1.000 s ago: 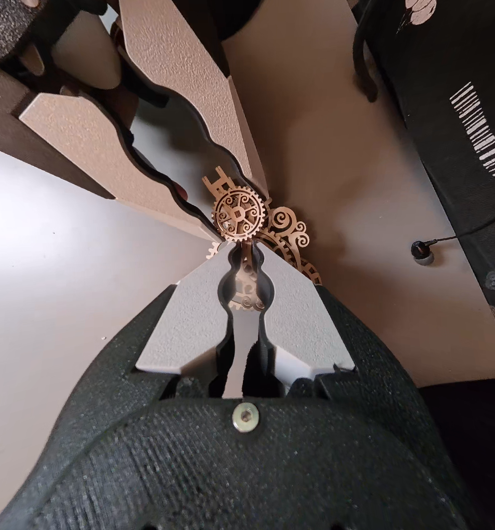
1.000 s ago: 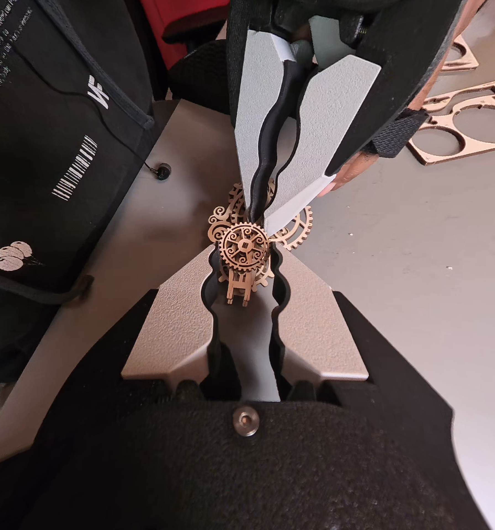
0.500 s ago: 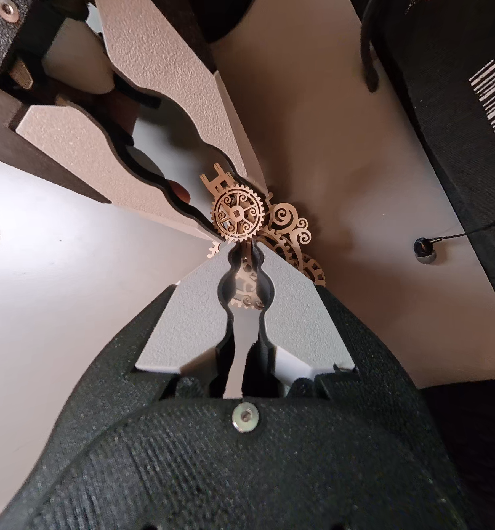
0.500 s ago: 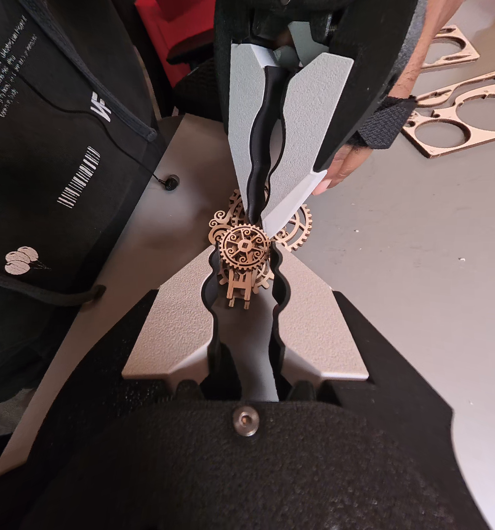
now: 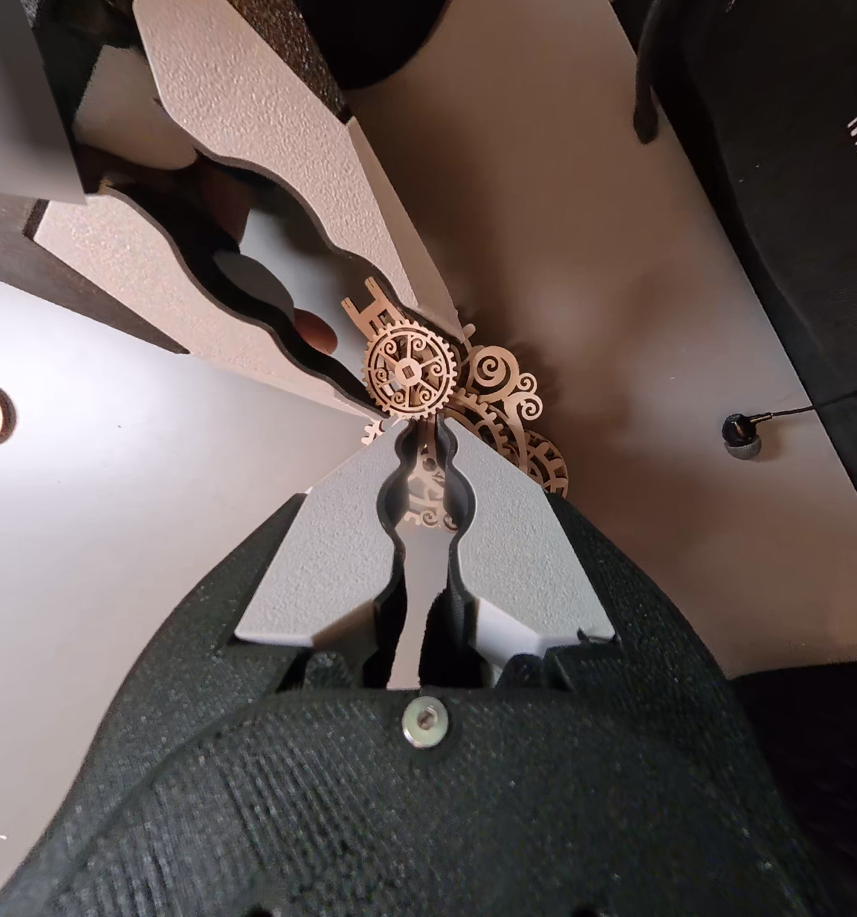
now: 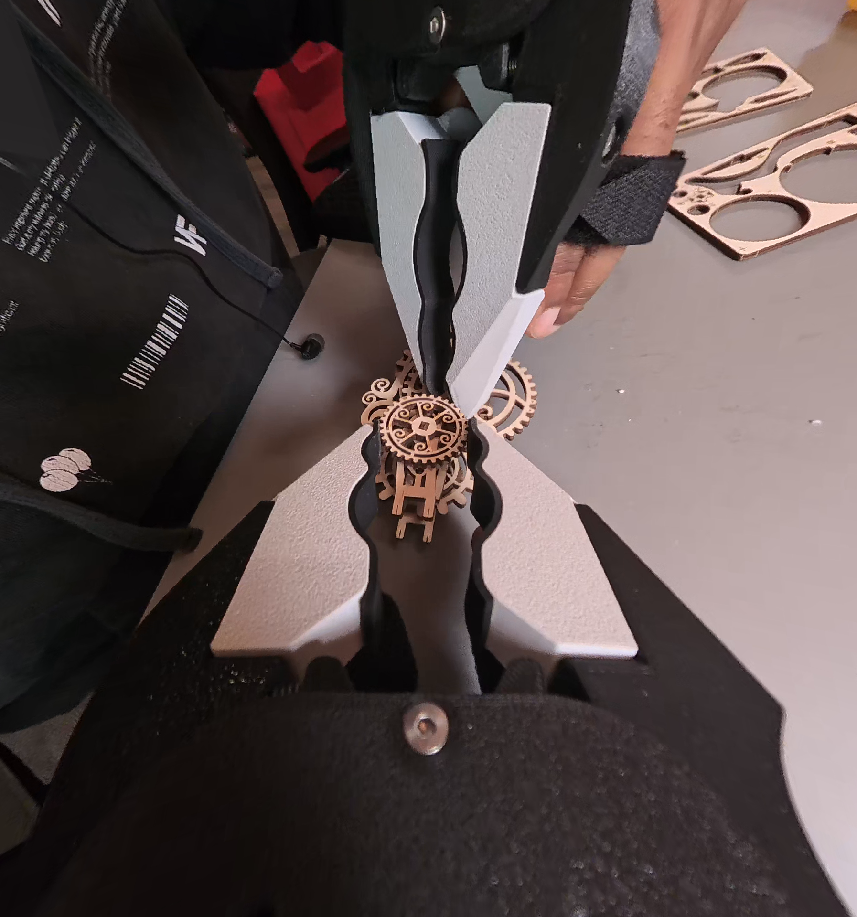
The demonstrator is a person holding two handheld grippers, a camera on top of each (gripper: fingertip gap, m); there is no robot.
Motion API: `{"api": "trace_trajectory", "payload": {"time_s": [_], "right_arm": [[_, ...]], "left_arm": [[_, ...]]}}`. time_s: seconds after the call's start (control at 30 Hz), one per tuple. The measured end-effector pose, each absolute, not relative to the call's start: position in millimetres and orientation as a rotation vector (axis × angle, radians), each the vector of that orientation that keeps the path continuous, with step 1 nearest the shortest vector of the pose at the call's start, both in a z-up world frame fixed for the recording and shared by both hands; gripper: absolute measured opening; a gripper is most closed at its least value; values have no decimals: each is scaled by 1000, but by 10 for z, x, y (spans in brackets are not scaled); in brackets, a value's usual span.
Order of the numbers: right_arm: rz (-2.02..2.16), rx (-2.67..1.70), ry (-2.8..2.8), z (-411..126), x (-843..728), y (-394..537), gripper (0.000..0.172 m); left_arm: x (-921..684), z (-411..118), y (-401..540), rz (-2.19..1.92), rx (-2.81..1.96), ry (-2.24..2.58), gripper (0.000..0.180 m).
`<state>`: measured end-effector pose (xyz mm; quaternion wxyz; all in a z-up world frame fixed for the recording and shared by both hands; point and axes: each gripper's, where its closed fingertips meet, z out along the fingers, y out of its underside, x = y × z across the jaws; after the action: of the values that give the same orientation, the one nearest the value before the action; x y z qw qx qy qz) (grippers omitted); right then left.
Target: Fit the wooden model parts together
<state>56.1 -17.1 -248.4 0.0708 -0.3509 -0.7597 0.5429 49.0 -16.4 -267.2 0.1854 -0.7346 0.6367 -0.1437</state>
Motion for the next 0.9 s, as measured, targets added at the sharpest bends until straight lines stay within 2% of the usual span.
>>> {"api": "trace_trajectory", "payload": {"time_s": [0.6,0.73,0.8,0.87,0.9], "right_arm": [[1750,-1118,-2185,-2415,532,-171,31],[1973,-1105,-1850,-2004,433,80,0],[1867,-1067,-1957,-2135,489,-58,0],[1894,-1042,-1878,-1973,463,57,0],[1954,-1035,-1875,-1926,504,53,7]], "left_arm": [[488,-2657,-147,-392,-2080,1783,5],[562,-2716,-215,-419,-2062,1812,6],[540,-2713,-186,-345,-2037,1855,5],[566,-2712,-179,-390,-2064,1840,5],[577,-2712,-180,-379,-2048,1863,5]]}}
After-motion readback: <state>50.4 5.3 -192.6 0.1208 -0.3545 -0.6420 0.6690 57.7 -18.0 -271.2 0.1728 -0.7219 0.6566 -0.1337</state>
